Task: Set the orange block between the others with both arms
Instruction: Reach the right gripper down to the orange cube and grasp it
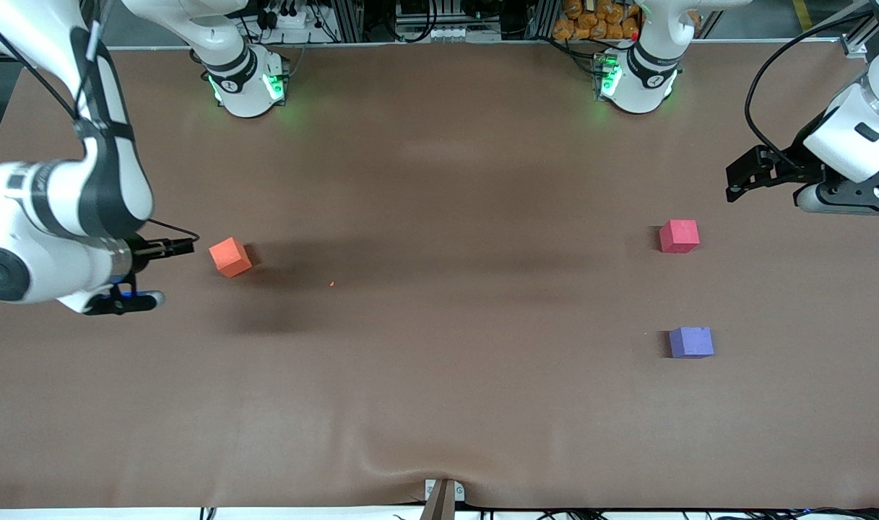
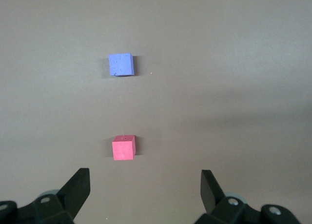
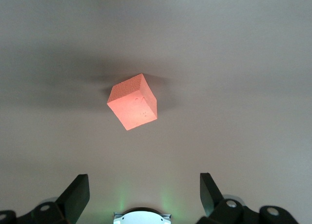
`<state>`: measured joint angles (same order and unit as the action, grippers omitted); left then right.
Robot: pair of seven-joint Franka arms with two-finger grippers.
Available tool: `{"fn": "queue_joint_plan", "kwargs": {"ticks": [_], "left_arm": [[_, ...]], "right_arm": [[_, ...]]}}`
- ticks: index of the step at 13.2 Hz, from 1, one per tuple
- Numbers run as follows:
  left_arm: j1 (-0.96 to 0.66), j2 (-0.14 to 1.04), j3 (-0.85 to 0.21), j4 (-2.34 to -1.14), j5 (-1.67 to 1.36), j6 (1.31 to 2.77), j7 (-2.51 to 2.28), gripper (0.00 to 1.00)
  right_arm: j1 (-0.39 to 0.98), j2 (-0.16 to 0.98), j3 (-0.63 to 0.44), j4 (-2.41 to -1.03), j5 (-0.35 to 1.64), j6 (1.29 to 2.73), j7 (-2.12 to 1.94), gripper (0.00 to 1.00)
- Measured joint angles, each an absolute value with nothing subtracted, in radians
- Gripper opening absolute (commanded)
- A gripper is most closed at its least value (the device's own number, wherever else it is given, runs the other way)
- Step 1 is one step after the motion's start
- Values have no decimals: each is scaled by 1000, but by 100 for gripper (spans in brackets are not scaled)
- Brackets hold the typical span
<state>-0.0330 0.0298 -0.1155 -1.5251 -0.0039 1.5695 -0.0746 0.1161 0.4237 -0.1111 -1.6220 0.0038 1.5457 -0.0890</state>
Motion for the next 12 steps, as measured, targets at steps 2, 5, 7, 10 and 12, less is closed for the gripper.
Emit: {"fn": "queue_joint_plan", "kwargs": {"ticks": [2,5,7,10,12], "left_arm": [[-33,30,-116,-1526,-4,1570,-75,100],[-33,30,-115,-1526,-4,1569,-75,100],[-33,30,-115,-1526,-4,1569,-75,100],[-33,30,-115,-1526,-4,1569,-75,100],[-32,30,-115,-1526,-4,1570,-75,100]], "right_arm": [[133,472,-111,-1623,4,1566,-89,100],[168,526,-110,-1643,4,1621,-88,100],[179,547,-110,-1670,4,1664,-88,100],[189,576,-110,-1688,4,1698,-88,100],[195,590,-110,-1705,4,1723,-88,100]]}}
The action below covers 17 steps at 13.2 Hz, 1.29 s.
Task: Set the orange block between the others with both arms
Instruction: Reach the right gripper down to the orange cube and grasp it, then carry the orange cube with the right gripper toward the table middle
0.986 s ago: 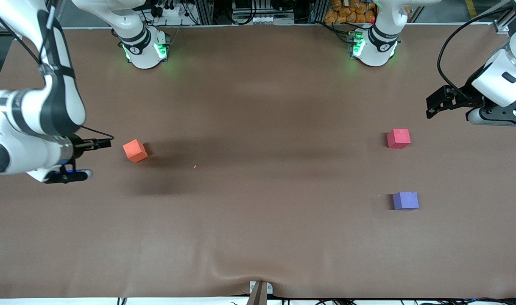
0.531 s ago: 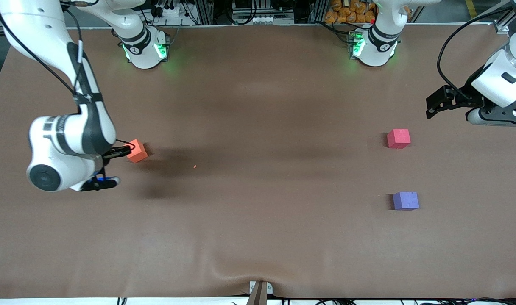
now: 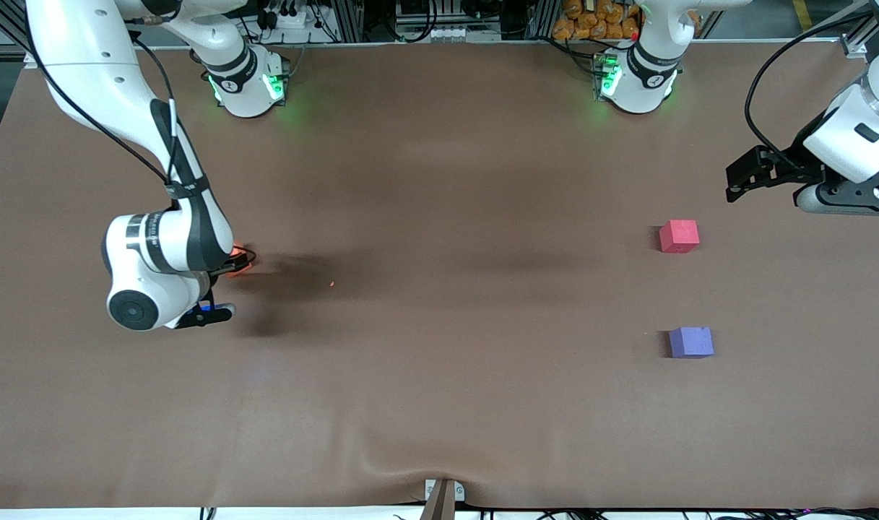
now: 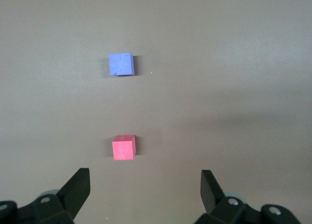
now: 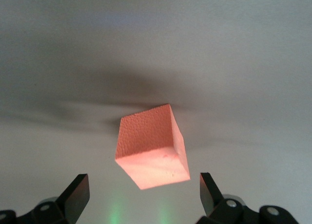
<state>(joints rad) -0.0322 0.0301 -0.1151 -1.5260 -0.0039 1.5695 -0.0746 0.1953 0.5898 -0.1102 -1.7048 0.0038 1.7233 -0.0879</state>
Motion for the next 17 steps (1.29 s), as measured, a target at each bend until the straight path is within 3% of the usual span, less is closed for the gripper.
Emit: {"fn": "queue_joint_plan", "kwargs": {"ticks": [6,7,11,12,17], "left_arm": [[-30,30,-112,-1526,-4,1569,-75,100],[-30,30,-112,-1526,-4,1569,-75,100],[-30,30,-112,-1526,-4,1569,-75,100],[-30,30,-112,-1526,-4,1569,-75,100],[-30,30,-112,-1526,-4,1569,-75,100]], "right_arm": [[196,617,-110,-1748,4,1748,-88,100],[196,620,-110,-1757,4,1749,-88,94],[196,625,-110,-1767,-2,1771,-128,43],[196,625,-110,-1767,-3,1792,-143,36],[197,618,-110,-1758,-4,1849,-155,35]]}}
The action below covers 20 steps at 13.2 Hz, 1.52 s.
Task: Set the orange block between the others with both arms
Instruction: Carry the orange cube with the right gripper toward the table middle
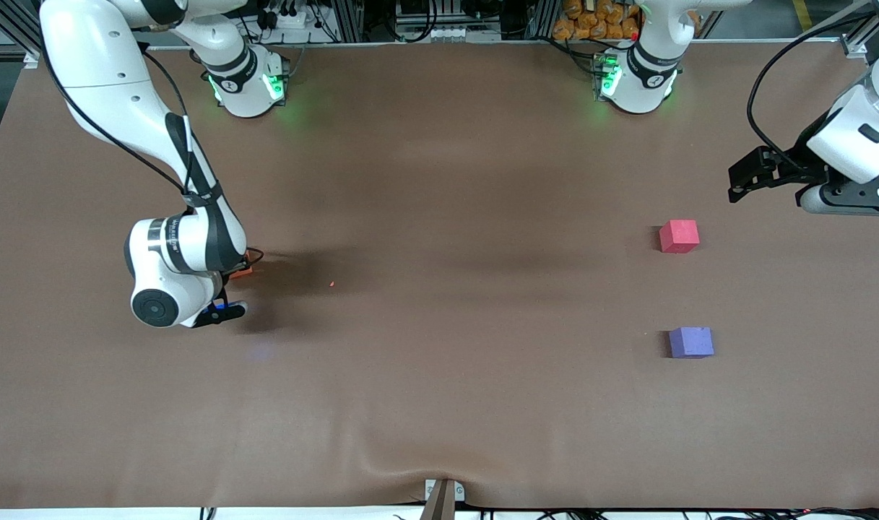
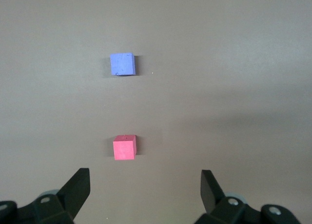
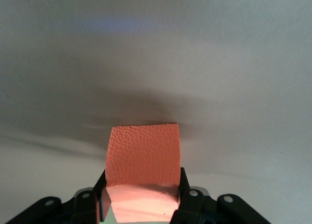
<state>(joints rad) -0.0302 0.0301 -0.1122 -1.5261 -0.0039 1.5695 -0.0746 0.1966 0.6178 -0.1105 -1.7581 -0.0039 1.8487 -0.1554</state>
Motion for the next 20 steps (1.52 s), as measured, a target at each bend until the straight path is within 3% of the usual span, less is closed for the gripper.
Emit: {"fn": "queue_joint_plan", "kwargs": {"ticks": [6,11,14,20], "left_arm": [[-30,30,-112,-1526,-4,1569,-75,100],[-29,30,-111,-1526,-4,1569,-75,100],[-28,33,-110,-1528,-4,1569,-75,100],[-19,39,-105,-1527,-4,1569,-75,100]], "right_arm": [[234,610,-38,-1649,86,1958,-43,33],[526,609,-22,-1644,203,2017,402,33],[625,614,-23,-1646,293,2083,549,33],[658,615,-24,-1646,452,2089,569,41]]}}
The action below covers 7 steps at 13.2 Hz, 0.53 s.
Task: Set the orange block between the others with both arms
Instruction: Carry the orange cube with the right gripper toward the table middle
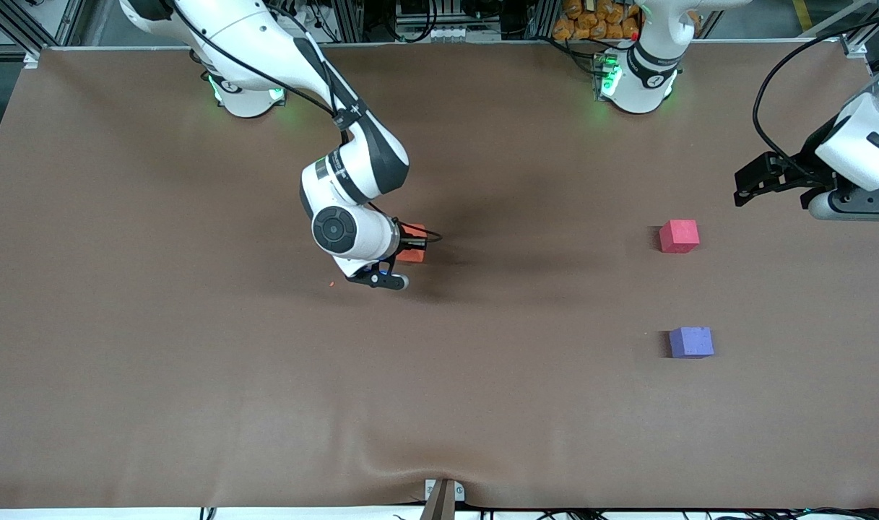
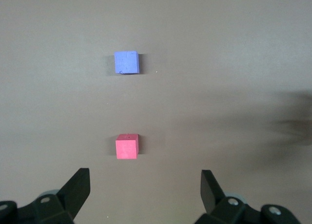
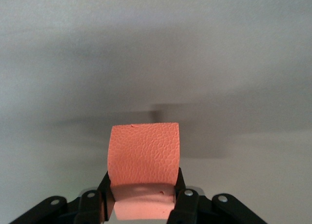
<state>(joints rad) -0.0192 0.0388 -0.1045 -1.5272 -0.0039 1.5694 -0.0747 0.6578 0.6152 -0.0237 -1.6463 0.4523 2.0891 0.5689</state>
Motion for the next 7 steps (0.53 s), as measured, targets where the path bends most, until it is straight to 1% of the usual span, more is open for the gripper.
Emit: {"fn": "queue_joint_plan", "kwargs": {"ticks": [1,2,3,4,7], "left_arm": [[-19,39,-104,-1527,-4,1569,-75,100],[-19,39,-105,-1527,-4,1569,-75,100],[-19,39,-104,-1527,-4,1569,-75,100],[-19,39,-104,-1527,-4,1569,-75,100],[-25,41,-112,-1528,-4,1516,-75,100]], "right_arm": [[668,615,-23,-1647,453,2089,570,46],[678,616,-23,-1647,454,2089,574,55],[686,616,-23,-1647,454,2089,577,86],[691,616,-23,-1647,454,2089,578,100],[691,616,-29,-1647,454,2089,575,100]]}}
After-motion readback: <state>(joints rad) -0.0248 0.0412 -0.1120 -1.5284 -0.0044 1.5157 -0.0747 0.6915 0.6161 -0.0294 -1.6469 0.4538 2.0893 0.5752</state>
